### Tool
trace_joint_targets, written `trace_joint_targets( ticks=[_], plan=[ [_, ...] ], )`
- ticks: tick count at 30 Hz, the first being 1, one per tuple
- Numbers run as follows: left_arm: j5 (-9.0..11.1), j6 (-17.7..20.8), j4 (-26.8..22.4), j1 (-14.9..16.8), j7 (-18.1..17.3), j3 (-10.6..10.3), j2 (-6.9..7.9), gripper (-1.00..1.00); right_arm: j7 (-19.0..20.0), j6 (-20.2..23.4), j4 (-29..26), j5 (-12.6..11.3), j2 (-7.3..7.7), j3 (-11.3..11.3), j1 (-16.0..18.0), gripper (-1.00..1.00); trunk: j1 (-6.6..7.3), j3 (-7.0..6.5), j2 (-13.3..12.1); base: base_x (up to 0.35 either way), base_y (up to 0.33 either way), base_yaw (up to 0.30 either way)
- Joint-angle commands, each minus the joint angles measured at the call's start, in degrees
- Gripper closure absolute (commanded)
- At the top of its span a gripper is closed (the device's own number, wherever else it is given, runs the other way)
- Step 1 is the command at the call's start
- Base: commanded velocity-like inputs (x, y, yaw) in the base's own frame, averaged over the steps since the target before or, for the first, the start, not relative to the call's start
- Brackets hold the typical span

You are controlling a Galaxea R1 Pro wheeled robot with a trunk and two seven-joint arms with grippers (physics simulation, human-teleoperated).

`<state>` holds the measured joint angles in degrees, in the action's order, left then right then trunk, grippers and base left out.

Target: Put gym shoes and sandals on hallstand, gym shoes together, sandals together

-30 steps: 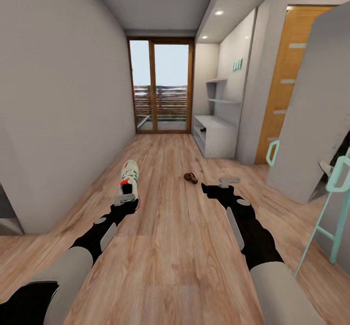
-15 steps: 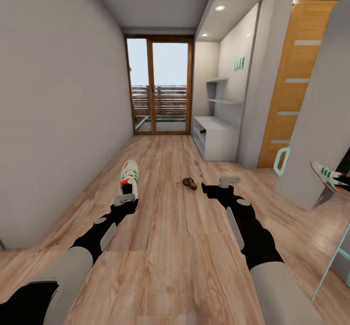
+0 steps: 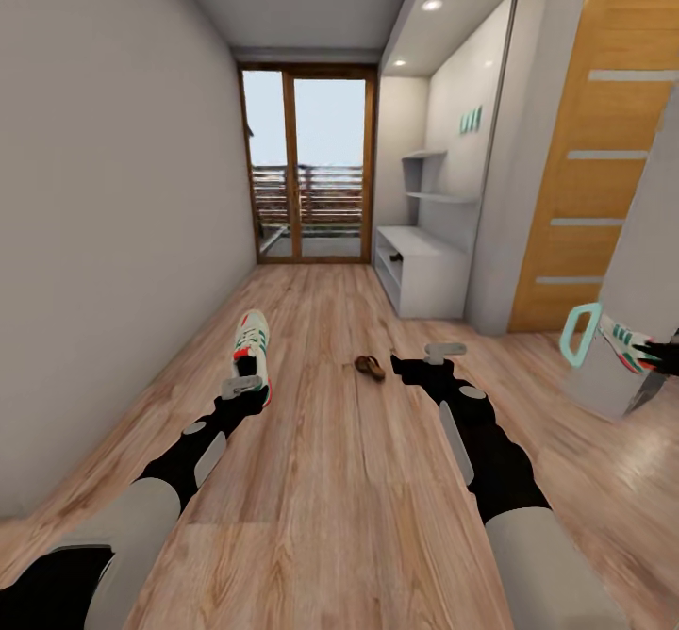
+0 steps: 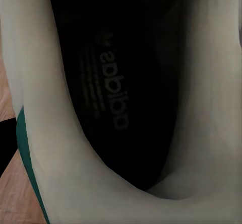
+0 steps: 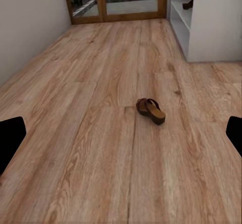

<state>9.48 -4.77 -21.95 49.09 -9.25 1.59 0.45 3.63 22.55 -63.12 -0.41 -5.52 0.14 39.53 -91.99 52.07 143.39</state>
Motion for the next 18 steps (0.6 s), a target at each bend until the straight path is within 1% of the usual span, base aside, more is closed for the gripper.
trace_joint_targets(
  ticks=[1, 18],
  plan=[
    [0.5, -0.1, 0.1, 0.0, -0.4, 0.2, -0.01, 1.00, 0.2, 0.3, -0.1, 0.0, -0.02, 0.0, 0.0, -1.00, -0.02, 0.06, 0.0, 0.349, 0.000, 0.000],
    [0.5, -0.1, 0.1, 0.0, -0.4, 0.2, 0.02, 1.00, 0.2, 0.3, -0.1, 0.0, -0.02, 0.0, 0.0, -1.00, -0.02, 0.06, 0.0, 0.349, 0.000, 0.000]
  ],
)
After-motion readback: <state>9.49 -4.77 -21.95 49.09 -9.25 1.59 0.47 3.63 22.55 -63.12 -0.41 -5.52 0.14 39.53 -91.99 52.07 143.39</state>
